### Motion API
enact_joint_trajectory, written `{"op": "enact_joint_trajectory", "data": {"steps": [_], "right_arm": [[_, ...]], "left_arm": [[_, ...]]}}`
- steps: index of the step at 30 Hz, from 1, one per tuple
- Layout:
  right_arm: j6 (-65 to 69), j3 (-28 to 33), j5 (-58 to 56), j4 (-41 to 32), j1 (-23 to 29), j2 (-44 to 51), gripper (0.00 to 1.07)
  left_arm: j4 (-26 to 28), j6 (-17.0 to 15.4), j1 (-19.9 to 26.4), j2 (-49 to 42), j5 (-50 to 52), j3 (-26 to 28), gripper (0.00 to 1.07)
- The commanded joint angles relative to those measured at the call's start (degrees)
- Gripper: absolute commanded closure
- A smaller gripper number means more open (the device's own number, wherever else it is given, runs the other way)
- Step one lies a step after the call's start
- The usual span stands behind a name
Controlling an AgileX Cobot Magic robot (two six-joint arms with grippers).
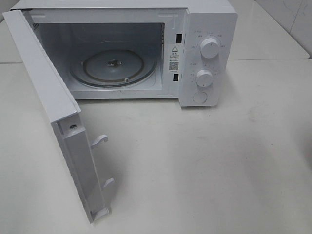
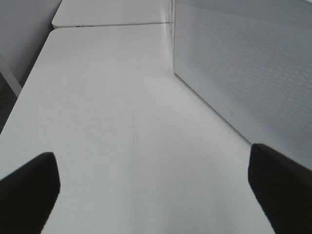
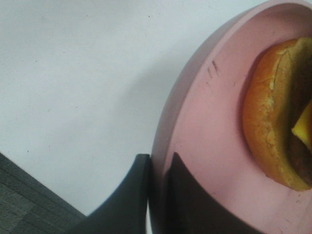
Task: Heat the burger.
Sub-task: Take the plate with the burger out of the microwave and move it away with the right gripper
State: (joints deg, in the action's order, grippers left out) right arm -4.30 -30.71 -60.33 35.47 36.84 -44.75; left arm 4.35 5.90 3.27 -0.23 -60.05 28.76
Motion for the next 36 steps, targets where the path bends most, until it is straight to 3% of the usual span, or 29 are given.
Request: {"op": "enact_joint_trajectory", "data": {"steps": [1, 11, 36], "right_arm": [[8.42, -0.29, 1.38, 6.42, -0.23, -2.23, 1.06], [37.13, -0.29, 1.32, 12.83, -0.23, -15.13, 1.05], [70.13, -0.29, 12.09, 22.75, -0.23, -46.81, 1.02]], "left_arm": [[0.29, -0.23, 0.11, -1.2, 0.52, -0.17, 0.03], [0.29, -0.23, 0.11, -1.2, 0.52, -0.17, 0.03], [0.29, -0.23, 0.11, -1.2, 0.52, -0.17, 0.03]]}}
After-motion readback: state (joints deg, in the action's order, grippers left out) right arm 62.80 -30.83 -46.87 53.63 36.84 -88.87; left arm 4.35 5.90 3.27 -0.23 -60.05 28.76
